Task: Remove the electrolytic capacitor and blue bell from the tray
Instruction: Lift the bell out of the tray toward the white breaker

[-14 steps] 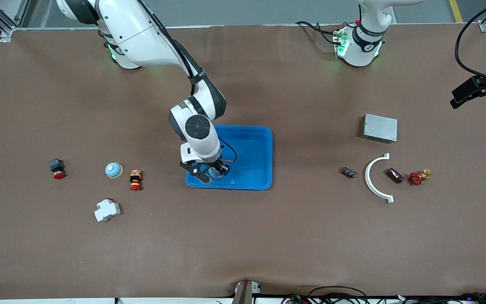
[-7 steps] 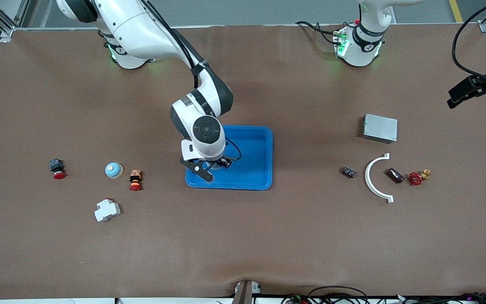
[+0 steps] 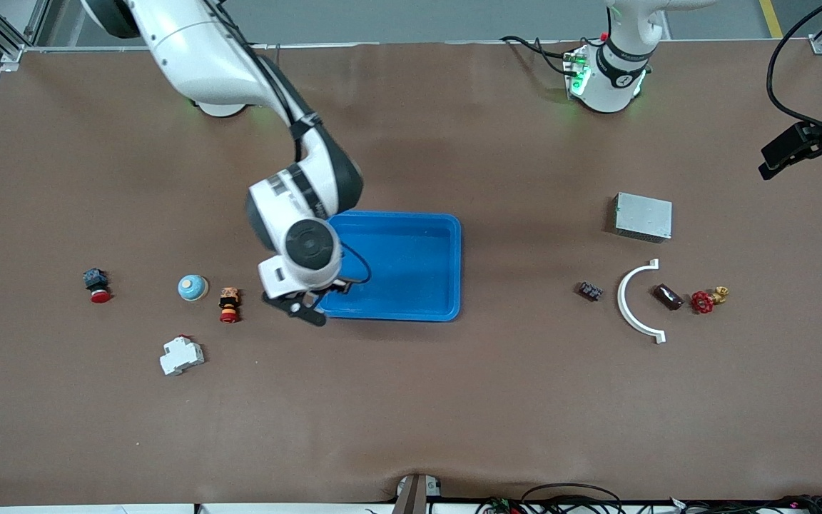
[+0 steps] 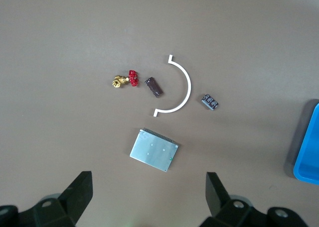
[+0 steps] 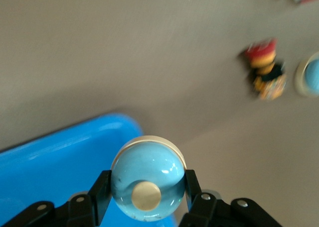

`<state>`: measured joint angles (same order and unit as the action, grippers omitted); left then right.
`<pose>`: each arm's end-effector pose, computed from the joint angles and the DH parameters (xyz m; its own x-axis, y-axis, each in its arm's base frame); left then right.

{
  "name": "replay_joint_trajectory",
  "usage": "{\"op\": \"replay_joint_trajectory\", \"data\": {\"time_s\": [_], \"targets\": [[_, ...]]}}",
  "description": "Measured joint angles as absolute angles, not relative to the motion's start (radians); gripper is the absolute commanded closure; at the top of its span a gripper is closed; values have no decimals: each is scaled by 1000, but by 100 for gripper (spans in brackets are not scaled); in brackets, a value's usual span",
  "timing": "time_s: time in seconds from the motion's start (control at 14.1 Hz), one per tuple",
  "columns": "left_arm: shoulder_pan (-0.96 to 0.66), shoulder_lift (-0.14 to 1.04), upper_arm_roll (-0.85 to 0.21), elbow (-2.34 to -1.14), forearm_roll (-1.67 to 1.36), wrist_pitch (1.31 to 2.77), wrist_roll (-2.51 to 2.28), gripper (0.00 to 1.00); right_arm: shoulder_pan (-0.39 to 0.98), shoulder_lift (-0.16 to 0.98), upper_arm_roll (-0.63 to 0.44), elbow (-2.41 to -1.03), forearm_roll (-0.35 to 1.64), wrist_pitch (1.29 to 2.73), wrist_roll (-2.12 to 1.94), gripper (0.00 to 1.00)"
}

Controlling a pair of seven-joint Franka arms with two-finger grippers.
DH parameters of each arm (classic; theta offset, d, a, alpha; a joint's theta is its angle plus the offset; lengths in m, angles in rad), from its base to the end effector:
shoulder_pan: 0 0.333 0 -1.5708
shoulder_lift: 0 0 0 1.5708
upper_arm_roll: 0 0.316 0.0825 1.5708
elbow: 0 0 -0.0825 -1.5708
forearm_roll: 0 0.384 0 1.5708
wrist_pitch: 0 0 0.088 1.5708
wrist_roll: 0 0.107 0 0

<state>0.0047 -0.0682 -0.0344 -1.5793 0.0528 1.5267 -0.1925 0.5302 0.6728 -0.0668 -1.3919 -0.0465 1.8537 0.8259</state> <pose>0.5287 -0.0106 0.6537 0.9861 0.1641 0.0259 0.1653 -0.9849 -0.0510 0.6260 0.3185 0.2973 0.9386 -0.3355 -0.0811 -0.3130 -0.9263 0.2095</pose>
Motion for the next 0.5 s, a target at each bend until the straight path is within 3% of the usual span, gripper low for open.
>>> {"op": "replay_joint_trajectory", "data": {"time_s": [0.5], "targets": [[5, -66, -34, -1585, 53, 1532, -193, 0, 236, 533, -71, -1459, -46, 1831, 253, 100]]}}
